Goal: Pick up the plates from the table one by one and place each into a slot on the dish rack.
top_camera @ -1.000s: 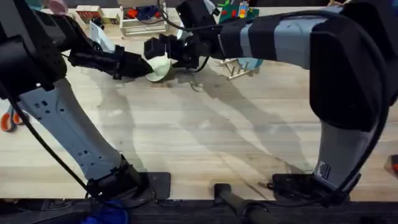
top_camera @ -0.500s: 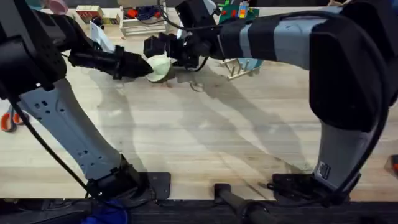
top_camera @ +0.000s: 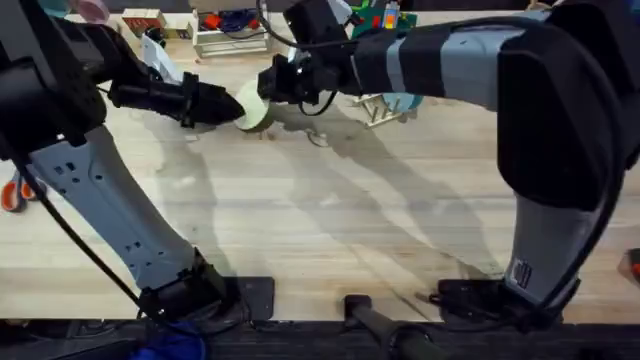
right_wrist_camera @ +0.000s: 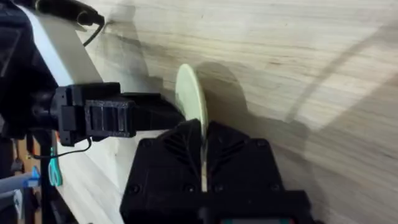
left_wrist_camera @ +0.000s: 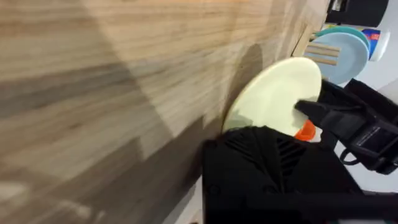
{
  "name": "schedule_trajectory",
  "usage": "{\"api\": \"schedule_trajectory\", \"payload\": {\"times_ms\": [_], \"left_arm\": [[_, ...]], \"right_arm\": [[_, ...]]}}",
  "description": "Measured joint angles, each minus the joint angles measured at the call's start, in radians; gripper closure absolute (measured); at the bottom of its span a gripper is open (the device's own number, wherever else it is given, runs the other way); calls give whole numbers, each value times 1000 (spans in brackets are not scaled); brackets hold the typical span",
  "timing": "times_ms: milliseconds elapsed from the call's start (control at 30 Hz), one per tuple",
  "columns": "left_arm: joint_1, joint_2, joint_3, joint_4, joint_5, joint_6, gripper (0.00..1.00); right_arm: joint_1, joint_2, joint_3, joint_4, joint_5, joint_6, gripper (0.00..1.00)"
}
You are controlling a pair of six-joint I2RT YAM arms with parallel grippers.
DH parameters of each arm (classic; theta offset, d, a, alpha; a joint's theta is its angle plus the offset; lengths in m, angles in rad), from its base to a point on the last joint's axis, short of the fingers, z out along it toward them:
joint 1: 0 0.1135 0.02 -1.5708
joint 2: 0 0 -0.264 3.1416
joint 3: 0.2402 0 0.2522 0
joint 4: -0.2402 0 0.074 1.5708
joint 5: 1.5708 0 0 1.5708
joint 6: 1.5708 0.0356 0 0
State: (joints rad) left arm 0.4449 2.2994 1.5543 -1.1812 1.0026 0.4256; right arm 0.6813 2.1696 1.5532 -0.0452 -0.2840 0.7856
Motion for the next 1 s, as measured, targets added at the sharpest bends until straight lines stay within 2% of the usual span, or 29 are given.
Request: {"api": "schedule_trajectory", "payload": {"times_ms": [667,833,1000], "left_arm": [[0,0,0,2,1,-3,960],[0,0,7,-22,-5,4,960],[-7,-15,12,-70,-58,28,960]], "right_arm": [[0,0,0,5,-3,0,973],[-13,0,0,0,-54,-9,973],[-29,0,2,-52,-127,-67,973]]}}
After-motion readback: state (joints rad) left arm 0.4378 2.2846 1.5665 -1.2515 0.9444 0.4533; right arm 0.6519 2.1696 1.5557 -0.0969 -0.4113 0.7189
